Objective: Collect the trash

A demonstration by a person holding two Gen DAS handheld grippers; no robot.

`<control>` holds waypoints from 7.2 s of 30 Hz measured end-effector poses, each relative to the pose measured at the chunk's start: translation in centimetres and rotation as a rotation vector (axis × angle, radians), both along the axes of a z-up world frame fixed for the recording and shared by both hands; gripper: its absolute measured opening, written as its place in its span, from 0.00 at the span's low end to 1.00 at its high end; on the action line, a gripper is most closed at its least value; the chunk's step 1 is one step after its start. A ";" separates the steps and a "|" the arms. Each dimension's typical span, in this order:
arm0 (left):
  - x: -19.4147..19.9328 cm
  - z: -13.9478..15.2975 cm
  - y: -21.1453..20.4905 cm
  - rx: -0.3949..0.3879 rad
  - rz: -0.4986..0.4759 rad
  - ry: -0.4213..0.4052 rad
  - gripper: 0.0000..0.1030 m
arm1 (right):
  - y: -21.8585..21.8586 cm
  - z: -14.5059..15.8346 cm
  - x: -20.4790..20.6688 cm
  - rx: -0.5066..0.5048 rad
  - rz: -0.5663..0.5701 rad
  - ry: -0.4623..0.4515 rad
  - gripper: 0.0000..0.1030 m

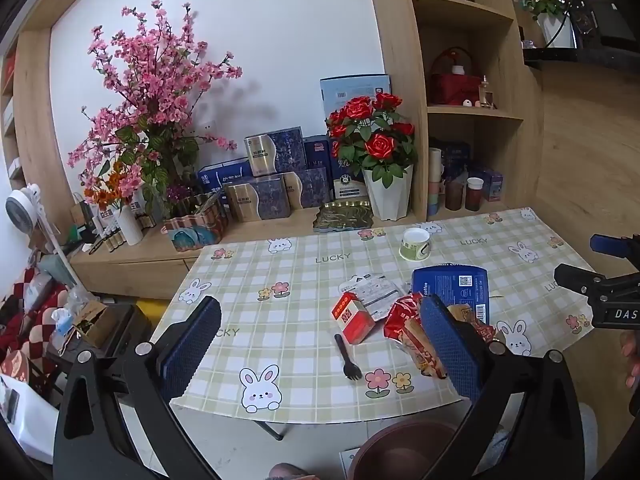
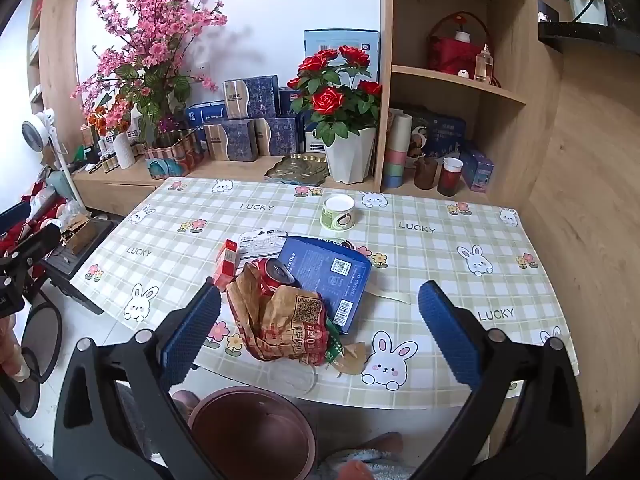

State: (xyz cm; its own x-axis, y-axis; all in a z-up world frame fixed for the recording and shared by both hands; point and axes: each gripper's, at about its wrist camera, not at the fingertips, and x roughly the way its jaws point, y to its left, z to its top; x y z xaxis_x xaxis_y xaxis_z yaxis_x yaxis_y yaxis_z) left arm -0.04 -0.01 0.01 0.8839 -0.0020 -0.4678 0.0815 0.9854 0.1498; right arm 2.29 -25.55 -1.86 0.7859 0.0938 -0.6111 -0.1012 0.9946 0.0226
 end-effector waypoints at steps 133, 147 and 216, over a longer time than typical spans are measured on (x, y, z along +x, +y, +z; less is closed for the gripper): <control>4.5 -15.0 5.5 -0.171 0.018 0.295 0.95 | 5.2 -24.2 4.9 -0.056 0.088 0.248 0.65; 6.6 -16.9 2.7 -0.400 -0.148 0.402 0.91 | 3.6 -23.4 3.3 0.122 0.110 0.285 0.65; 0.8 -20.9 4.4 -0.554 -0.252 0.590 0.42 | 2.4 -13.8 -5.1 0.098 0.093 0.022 0.65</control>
State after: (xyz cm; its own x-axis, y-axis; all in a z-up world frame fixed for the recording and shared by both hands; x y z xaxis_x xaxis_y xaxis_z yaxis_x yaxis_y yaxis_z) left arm 0.79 4.38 -20.91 0.4378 -0.5312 -0.7254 0.2216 0.8457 -0.4855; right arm -2.76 -23.19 -15.71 0.7578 0.2259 -0.6121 -0.1911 0.9739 0.1228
